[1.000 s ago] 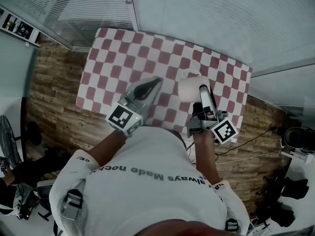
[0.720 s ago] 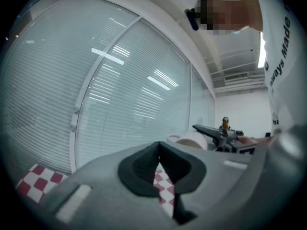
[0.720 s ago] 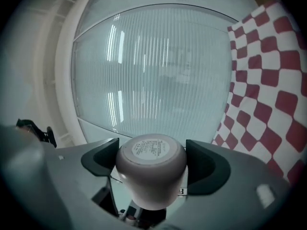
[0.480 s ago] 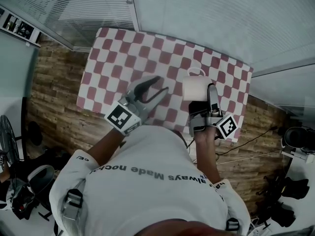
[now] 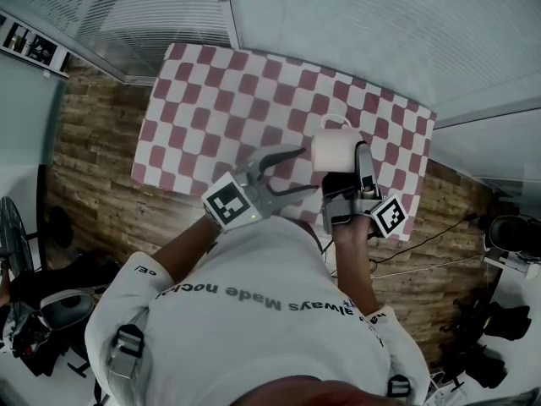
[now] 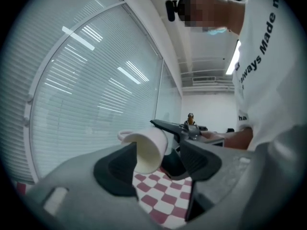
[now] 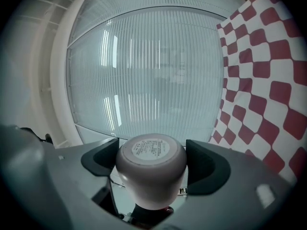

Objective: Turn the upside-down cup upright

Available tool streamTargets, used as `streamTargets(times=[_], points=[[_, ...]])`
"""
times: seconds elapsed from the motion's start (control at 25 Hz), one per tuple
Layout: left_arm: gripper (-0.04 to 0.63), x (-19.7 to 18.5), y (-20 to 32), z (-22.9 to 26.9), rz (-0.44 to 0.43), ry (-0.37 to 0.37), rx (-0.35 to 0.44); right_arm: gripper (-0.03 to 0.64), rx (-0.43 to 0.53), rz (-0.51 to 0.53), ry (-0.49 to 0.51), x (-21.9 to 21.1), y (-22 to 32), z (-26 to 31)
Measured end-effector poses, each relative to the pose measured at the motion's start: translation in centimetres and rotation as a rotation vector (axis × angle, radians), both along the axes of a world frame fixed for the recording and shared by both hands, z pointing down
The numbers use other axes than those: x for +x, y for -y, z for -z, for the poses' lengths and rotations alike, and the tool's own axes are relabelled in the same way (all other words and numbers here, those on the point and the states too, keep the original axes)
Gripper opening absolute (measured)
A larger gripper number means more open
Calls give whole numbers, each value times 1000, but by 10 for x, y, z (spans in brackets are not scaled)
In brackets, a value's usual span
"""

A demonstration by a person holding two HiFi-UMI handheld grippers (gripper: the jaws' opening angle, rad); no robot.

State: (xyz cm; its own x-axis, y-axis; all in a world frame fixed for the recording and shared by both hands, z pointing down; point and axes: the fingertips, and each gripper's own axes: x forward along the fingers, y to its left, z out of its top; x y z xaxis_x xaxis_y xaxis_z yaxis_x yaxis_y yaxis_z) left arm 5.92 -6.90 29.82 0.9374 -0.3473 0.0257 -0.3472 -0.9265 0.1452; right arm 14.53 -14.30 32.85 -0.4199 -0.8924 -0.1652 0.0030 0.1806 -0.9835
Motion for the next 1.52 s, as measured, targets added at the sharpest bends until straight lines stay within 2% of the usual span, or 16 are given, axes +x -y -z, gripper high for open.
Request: streamTargets(times=[0.12,0.4,0.6,0.64,0.84,1.12,1.52], points=[[272,9,1,0,-39,10,14,434,-10,1,22,-1,-2,-2],[192,18,5,1,-89,21,40,434,-12,7,72,-7,-5,-4],[97,22,4,1,-117,16,34,434,-28,9,115,-10,-6,-8],[97,22,4,0,-119,15,30,434,-29,8,117,-9,-7,-9],[73,19,0,0,-155,-32,-27,434,-10,17,115,-12,-10,-7],[39,13,-2,7,-187,-126,-119,425,69,46,118,-18,-11,5],[23,17,-8,6,-220,-78,-64,448,167,76,-48,-15,-18,16]])
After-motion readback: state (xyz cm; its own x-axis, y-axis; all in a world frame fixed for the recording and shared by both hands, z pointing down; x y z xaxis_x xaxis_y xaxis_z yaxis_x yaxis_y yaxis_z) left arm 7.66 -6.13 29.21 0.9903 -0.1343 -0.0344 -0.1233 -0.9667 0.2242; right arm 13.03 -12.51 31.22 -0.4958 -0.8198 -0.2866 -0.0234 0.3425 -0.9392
